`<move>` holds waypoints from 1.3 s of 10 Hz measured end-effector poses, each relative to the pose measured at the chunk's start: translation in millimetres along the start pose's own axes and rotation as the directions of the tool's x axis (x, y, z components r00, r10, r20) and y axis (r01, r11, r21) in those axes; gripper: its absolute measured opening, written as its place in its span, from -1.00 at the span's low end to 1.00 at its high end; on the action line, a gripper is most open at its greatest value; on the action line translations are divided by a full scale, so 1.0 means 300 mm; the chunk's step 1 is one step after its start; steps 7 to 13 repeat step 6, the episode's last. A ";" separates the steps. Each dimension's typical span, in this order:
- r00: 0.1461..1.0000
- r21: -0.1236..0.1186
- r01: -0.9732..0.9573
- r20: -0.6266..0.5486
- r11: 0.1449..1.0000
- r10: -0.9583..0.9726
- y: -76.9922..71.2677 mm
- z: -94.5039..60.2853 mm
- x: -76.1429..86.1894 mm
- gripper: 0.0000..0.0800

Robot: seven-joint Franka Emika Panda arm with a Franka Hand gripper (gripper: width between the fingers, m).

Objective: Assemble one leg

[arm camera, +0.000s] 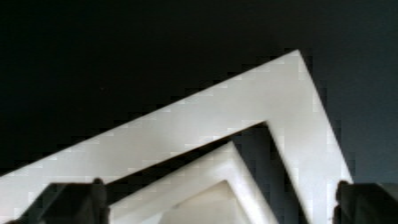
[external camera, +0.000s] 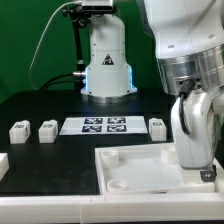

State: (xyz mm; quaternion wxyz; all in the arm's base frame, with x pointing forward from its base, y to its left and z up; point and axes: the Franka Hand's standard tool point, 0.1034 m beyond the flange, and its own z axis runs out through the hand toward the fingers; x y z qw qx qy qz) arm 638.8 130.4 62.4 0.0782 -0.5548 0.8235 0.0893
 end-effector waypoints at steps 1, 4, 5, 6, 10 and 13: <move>0.999 0.003 0.043 0.008 0.999 -0.043 0.010 -0.033 -0.018 0.62; 0.997 -0.007 0.075 0.017 0.997 -0.075 0.026 -0.084 -0.038 0.62; 0.997 -0.007 0.077 0.017 0.997 -0.077 0.026 -0.083 -0.039 0.62; 0.997 -0.008 0.080 0.016 0.997 -0.080 0.027 -0.082 -0.039 0.62; 0.997 -0.008 0.080 0.016 0.997 -0.080 0.027 -0.082 -0.039 0.62; 0.997 -0.008 0.080 0.016 0.997 -0.080 0.027 -0.082 -0.039 0.62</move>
Offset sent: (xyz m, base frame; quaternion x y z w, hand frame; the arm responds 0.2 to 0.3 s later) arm 0.0000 0.0000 0.0000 0.0000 0.0000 0.0000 1.0000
